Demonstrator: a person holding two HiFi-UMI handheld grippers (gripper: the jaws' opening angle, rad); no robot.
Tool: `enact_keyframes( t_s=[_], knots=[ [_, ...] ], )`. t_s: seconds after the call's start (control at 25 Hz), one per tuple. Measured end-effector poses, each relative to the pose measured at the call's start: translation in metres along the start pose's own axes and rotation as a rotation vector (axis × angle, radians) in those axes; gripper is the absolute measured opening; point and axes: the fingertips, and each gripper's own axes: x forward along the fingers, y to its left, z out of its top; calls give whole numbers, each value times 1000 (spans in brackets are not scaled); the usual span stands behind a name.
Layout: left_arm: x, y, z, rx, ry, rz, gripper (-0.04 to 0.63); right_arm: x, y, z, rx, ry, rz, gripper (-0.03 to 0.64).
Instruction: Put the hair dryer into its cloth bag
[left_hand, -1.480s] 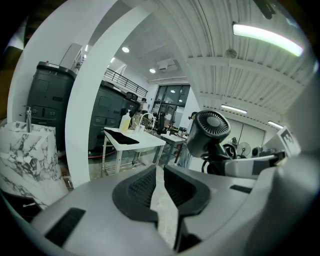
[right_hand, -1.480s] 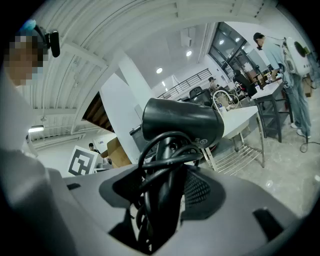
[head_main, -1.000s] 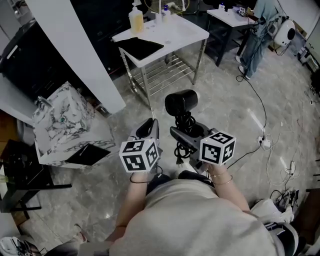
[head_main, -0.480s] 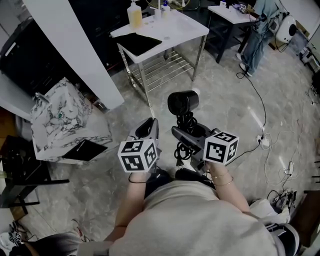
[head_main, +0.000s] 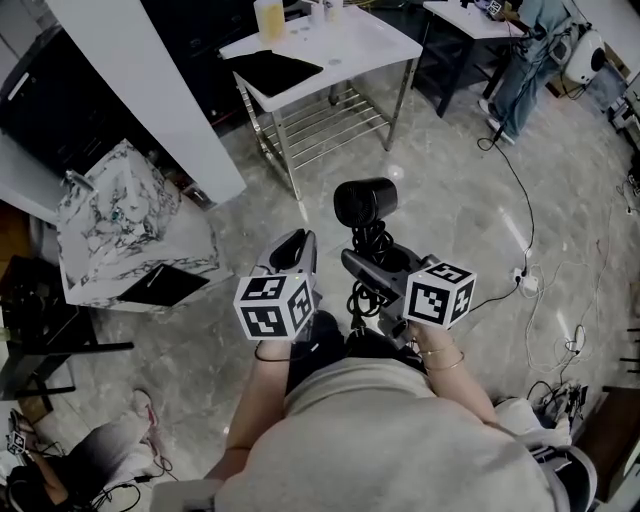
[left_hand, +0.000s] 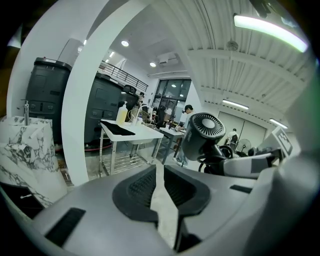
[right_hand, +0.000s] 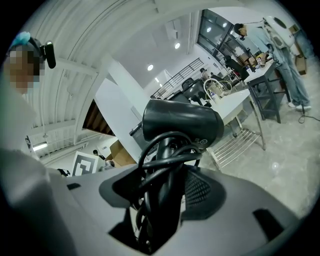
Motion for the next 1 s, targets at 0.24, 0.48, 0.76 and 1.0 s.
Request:
enact_keyframes(
  t_s=[0.24,0.48,0.76,1.0],
  knots=[
    [28,19,13,5,2,-6,49,22,-20,17,2,-16,-15,244],
    [79,56,59,14,-9,-31,49,71,-53,66,-17,-26,-57,244],
    [137,101,117,11,-36,-133,32,146,-82,116,-10,-39,-73,244],
    [182,156,164,48,-40,-152,32,207,-106,156,-13,-61,-114,244]
  ],
)
